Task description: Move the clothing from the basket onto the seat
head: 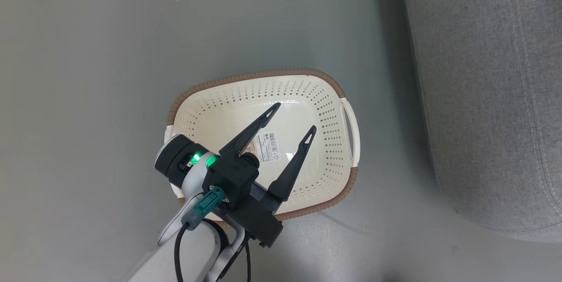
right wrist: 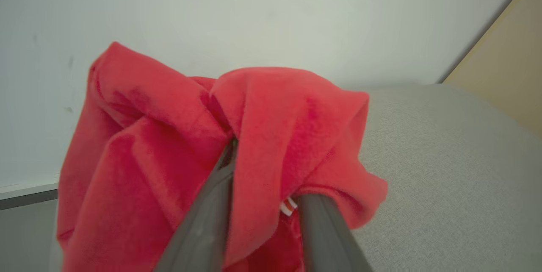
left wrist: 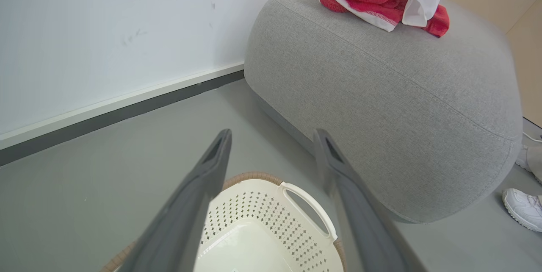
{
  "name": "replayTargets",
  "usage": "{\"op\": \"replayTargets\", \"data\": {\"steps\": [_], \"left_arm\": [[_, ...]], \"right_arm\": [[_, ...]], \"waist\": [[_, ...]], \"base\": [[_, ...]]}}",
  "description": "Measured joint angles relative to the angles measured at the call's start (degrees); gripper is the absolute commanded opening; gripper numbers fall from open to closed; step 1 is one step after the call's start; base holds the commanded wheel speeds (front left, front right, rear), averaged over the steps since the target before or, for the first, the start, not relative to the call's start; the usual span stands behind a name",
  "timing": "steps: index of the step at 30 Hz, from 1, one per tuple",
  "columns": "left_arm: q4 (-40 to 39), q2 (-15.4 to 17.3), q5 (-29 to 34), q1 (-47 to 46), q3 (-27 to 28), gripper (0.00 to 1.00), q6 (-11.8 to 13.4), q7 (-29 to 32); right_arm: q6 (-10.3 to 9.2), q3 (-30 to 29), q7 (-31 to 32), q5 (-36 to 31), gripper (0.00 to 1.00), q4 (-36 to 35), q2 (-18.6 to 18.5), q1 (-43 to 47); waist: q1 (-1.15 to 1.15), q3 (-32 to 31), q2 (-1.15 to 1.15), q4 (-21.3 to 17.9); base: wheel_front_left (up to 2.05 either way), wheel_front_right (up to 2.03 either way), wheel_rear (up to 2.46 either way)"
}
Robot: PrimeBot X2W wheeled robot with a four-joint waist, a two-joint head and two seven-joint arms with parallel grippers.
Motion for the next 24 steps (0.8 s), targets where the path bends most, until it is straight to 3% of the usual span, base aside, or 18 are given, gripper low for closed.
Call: {"op": "replayTargets", "data": {"steps": [1, 12, 24], "left_arm": [[0.1, 0.0, 0.0, 0.0, 0.0, 1.00, 0.0, 0.0], [1.3, 0.0, 0.0, 0.1, 1.0, 1.00, 0.7, -0.9], [4.2, -0.4, -1.1, 2.2, 1.4, 1.00, 0.8, -2.4]], "right_arm": [[0.14, 0.0, 0.0, 0.1, 1.00, 0.3, 0.4, 0.1], [1.64, 2.8, -0.8, -0.4, 1.00, 0.8, 6.2, 3.1], [2.77, 4.1, -2.2, -0.4, 1.00, 1.2, 7.9, 9.6]], "waist": [[0.00, 0.0, 0.00, 0.0], [0.00, -1.7, 0.00, -1.9], [0.00, -6.8, 0.00, -5.2]], "base": [[0.00, 0.00, 0.00], [0.00, 0.00, 0.00], [0.00, 0.00, 0.00]]}}
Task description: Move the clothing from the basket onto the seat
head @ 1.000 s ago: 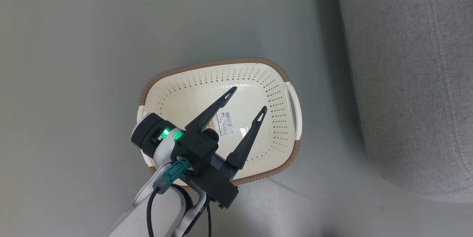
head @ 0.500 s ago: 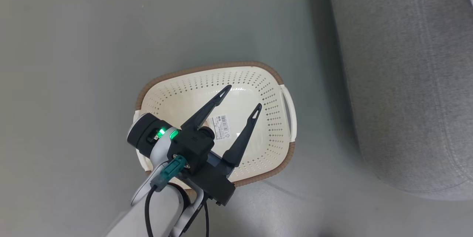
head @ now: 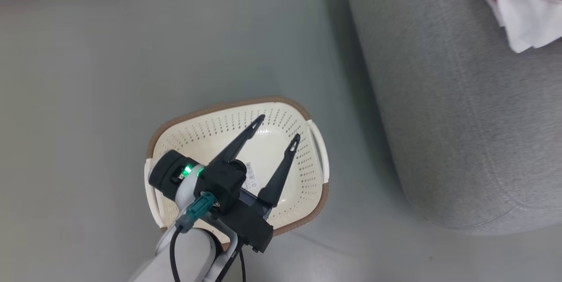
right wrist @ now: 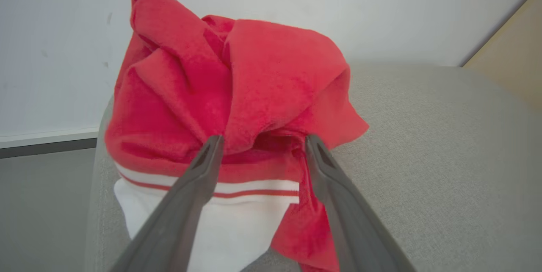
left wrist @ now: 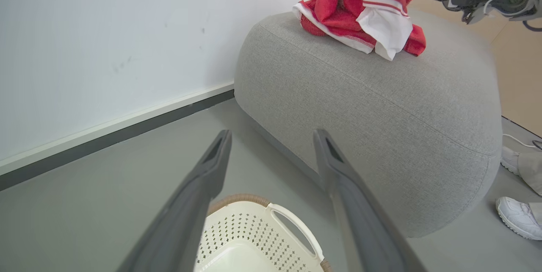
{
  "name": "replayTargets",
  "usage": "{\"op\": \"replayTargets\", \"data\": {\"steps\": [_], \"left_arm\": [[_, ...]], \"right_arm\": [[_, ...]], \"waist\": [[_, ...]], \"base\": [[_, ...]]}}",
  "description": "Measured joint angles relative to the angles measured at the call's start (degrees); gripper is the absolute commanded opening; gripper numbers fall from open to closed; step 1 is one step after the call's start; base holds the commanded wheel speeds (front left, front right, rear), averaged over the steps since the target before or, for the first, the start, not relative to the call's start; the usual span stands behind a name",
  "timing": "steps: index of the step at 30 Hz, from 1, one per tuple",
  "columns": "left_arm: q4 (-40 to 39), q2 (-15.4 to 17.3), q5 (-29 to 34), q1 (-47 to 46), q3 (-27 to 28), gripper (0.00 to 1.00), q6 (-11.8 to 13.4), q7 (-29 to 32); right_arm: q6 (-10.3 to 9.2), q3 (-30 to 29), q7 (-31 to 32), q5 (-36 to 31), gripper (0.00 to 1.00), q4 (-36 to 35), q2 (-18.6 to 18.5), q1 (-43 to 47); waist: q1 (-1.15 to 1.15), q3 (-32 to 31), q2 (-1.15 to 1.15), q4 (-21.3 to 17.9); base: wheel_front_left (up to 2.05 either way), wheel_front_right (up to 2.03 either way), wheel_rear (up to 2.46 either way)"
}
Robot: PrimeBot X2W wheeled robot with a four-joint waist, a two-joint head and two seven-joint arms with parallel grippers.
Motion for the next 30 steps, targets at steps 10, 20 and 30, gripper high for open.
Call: {"op": "replayTargets", "data": {"steps": [10, 20, 30], "left_arm": [[3.7, -1.9, -1.5, 0.8, -0.1, 1.00, -0.1, -2.0], [7.5, -3.7, -4.2, 3.1, 1.1, 1.00, -0.1, -4.5], [10.3, -2.7, -6.7, 8.5, 4.6, 1.00, 1.0, -6.5]], "right_arm": [[0.52, 1.7, -0.5, -1.5, 1.00, -0.9, -0.4, 2.7], [0.92, 2.2, -0.6, -1.5, 1.00, -2.3, -0.5, 7.0], [0.94, 3.1, -0.6, -1.0, 1.00, -7.3, 3.7, 15.6]], "waist": [[-0.01, -7.0, 0.00, -1.5], [-0.01, -15.1, 0.00, -0.7], [-0.01, -23.3, 0.00, 2.2]], "base": [[0.00, 0.00, 0.00], [0.00, 0.00, 0.00], [0.00, 0.00, 0.00]]}}
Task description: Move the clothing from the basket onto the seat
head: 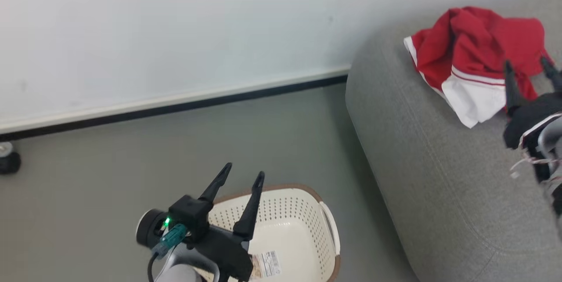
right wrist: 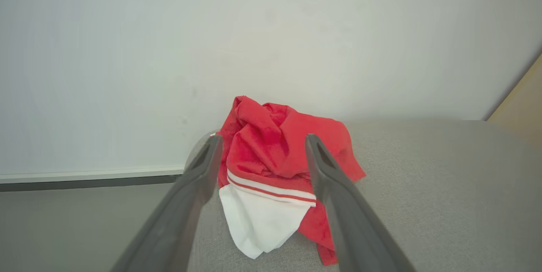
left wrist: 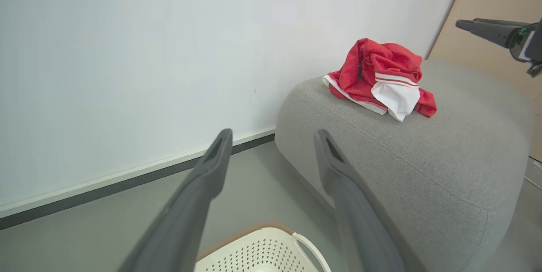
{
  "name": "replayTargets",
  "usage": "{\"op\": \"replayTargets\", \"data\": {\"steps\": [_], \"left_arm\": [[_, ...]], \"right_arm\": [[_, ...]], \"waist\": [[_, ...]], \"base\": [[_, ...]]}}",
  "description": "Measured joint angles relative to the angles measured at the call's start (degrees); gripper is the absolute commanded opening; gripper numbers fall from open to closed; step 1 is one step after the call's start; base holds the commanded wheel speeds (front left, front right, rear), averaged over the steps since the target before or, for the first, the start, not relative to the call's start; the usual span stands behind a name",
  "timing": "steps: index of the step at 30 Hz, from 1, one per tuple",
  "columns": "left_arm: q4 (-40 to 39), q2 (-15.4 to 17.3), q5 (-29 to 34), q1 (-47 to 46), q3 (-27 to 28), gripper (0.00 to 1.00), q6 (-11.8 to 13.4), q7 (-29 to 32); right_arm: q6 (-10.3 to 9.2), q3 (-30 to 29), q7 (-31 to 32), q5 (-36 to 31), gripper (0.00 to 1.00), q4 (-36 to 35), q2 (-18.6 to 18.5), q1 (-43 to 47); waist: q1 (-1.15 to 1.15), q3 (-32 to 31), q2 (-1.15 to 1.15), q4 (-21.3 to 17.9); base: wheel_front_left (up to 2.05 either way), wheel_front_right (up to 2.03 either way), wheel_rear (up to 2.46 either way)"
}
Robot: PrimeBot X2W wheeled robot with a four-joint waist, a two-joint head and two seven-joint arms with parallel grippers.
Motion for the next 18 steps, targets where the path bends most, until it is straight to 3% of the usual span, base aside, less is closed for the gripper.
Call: {"op": "replayTargets", "data": {"steps": [12, 18], "left_arm": [[-2.5, 3.4, -1.9, 9.6, 6.2, 1.00, 2.5, -1.5], [-4.3, 5.1, -2.3, 13.8, 8.7, 1.00, 3.0, -2.0]], "right_arm": [[0.01, 1.3, 0.0, 2.7, 1.00, -14.5, 6.6, 18.1], [-0.13, 1.9, 0.0, 2.6, 1.00, -24.1, 7.8, 26.7]], "waist": [[0.01, -8.7, 0.00, 4.1], [0.01, -10.9, 0.00, 5.4]], "base": [[0.00, 0.00, 0.00], [0.00, 0.00, 0.00]]}}
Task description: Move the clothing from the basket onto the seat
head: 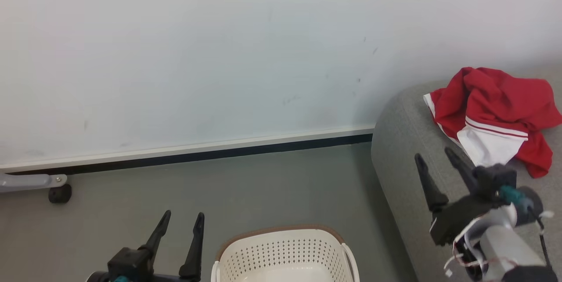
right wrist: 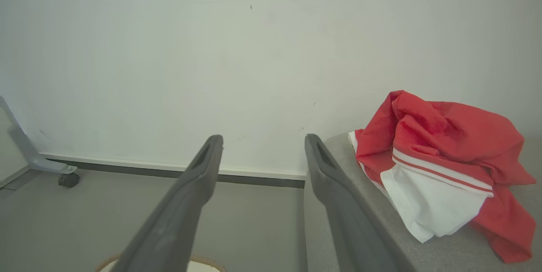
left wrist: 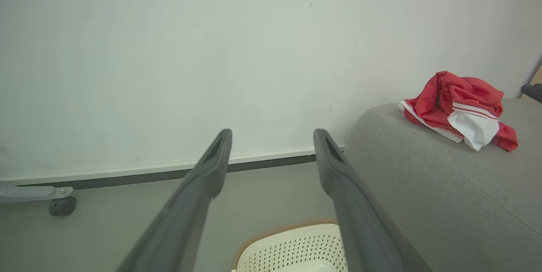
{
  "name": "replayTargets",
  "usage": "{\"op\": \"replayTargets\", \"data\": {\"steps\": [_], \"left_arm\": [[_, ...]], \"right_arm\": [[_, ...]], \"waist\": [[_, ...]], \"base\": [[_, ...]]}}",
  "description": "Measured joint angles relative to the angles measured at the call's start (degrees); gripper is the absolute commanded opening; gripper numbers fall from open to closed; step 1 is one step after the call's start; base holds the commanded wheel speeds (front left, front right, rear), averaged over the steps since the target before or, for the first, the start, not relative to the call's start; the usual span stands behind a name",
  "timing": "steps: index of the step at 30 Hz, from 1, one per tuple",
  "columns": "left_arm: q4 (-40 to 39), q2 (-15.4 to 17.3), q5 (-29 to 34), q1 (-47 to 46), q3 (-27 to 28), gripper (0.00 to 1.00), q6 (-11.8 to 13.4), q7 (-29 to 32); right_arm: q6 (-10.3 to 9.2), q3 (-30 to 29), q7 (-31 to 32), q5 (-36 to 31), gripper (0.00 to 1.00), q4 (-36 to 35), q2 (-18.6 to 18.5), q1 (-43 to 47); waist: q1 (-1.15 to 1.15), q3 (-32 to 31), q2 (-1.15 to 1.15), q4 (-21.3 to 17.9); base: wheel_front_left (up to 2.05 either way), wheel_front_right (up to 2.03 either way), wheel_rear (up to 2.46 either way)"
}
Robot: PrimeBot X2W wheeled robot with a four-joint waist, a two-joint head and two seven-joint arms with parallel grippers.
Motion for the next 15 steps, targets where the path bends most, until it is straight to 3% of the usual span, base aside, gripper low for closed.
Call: {"op": "replayTargets", "data": {"steps": [15], "left_arm": [[-3.5, 0.9, 1.2, 6.5, 5.1, 1.00, 0.9, -0.5]], "right_arm": [[-7.05, -0.4, 0.0, -1.0, 1.00, -21.9, 1.7, 17.8]], "waist": [[0.01, -0.6, 0.01, 1.2]], "base": [[0.00, 0.00, 0.00]]}}
